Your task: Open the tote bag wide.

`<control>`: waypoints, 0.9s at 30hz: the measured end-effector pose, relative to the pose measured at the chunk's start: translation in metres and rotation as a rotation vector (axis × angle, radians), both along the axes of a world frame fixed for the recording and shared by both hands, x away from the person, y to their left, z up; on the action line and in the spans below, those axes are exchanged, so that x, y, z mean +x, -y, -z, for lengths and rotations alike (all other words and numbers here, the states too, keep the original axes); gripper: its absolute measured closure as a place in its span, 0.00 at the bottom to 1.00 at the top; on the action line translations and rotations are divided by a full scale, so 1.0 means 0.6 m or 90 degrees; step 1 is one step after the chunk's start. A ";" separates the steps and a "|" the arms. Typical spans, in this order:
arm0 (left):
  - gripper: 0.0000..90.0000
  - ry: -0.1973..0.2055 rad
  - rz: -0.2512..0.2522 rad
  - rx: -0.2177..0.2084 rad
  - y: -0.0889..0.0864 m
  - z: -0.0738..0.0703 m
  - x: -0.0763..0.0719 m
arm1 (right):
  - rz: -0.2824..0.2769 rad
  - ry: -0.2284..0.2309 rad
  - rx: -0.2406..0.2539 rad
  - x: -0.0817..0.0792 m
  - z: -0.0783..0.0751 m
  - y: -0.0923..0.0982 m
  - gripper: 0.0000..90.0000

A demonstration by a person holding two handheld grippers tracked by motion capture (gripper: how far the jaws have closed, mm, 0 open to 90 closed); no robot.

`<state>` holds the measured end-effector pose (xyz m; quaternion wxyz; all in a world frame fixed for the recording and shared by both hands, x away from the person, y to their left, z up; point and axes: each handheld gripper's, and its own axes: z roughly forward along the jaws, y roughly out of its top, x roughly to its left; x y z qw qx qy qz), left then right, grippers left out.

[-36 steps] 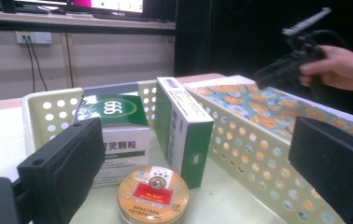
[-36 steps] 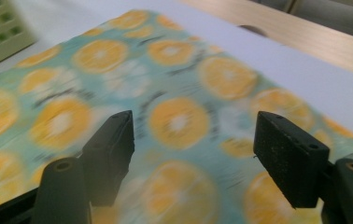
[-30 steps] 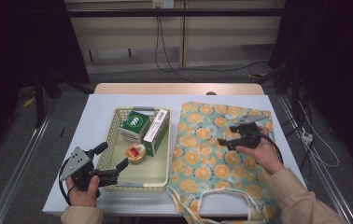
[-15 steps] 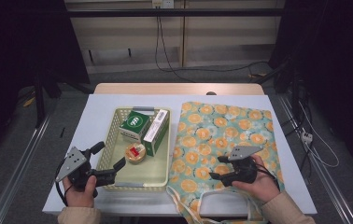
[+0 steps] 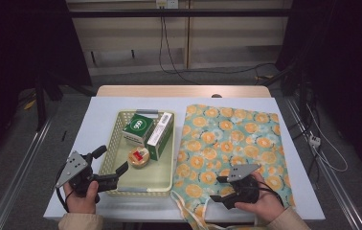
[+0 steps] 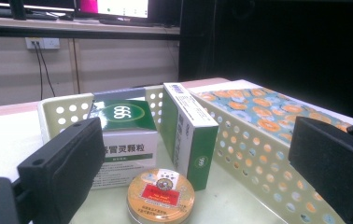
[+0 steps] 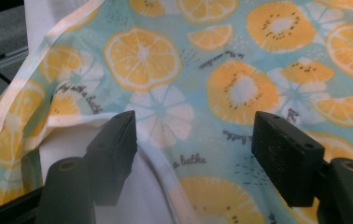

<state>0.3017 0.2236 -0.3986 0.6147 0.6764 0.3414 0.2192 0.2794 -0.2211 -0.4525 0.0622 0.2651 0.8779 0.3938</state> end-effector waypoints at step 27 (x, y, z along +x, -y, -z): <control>0.04 -0.002 0.014 -0.004 0.009 -0.004 0.001 | -0.061 0.038 -0.016 -0.019 0.005 -0.019 0.65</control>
